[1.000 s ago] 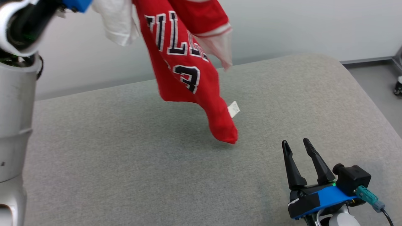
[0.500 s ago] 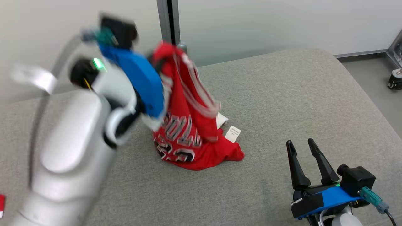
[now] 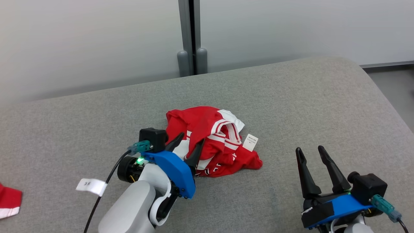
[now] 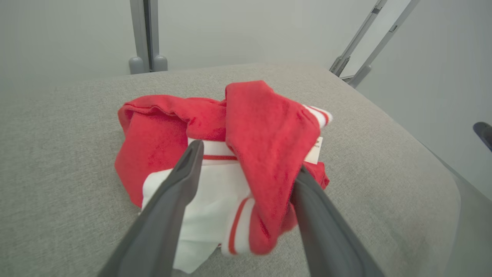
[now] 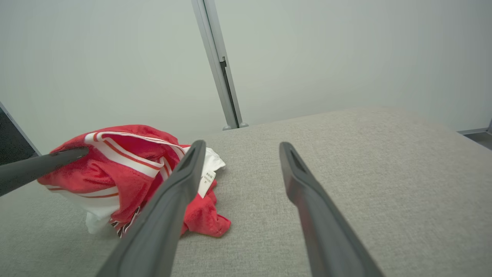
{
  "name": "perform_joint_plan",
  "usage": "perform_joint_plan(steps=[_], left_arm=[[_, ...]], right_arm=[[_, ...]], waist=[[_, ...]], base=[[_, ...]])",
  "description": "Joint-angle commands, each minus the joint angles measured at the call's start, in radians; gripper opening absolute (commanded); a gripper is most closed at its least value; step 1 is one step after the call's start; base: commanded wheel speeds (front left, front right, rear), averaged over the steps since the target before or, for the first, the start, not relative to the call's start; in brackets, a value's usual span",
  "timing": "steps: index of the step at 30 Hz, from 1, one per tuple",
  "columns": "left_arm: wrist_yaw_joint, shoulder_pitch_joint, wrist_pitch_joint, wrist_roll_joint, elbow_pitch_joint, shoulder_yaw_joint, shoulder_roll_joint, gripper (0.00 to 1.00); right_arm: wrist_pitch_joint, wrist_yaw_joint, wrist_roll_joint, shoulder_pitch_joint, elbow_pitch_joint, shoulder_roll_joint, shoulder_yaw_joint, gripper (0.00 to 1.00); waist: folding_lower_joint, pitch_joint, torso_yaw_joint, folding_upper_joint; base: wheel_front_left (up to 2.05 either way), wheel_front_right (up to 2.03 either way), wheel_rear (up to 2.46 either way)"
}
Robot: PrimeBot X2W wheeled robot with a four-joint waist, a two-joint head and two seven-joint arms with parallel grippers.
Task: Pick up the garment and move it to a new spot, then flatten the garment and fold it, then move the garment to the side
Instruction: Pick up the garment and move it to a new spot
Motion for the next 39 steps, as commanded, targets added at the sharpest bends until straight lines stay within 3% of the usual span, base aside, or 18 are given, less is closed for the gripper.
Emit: perform_joint_plan(steps=[1,6,14,25,31,39], left_arm=[[-0.006,0.014,-0.034,-0.009,-0.01,0.017,0.004,1.0],[-0.022,0.107,-0.193,-0.051,-0.102,0.071,0.014,1.0],[0.007,0.27,-0.357,-0.049,-0.236,0.173,0.07,1.0],[0.058,0.432,-0.374,0.175,-0.373,0.393,0.094,1.0],[0.071,0.495,-0.374,0.256,-0.359,0.435,0.1,1.0],[0.061,0.519,-0.357,0.273,-0.326,0.422,0.12,1.0]], right_arm=[[0.004,0.0,-0.006,0.012,-0.007,-0.004,-0.002,1.0],[0.011,0.0,-0.007,0.033,-0.021,-0.004,-0.018,1.0],[0.023,0.0,-0.013,0.046,-0.035,-0.004,-0.037,1.0],[0.038,0.0,-0.024,0.065,-0.036,-0.004,-0.067,1.0],[0.046,0.0,-0.022,0.074,-0.032,-0.003,-0.067,1.0],[0.059,0.0,-0.015,0.082,-0.026,-0.004,-0.067,1.0]], waist=[[0.0,-0.008,0.012,0.0],[0.0,-0.019,0.049,0.0],[0.0,-0.026,0.11,0.0],[0.0,-0.044,0.159,0.0],[0.0,-0.055,0.174,0.0],[0.0,-0.056,0.183,0.0]], base=[[0.0,0.0,0.0],[0.0,0.0,0.0],[0.0,0.0,0.0],[0.0,0.0,0.0],[0.0,0.0,0.0],[0.0,0.0,0.0]])
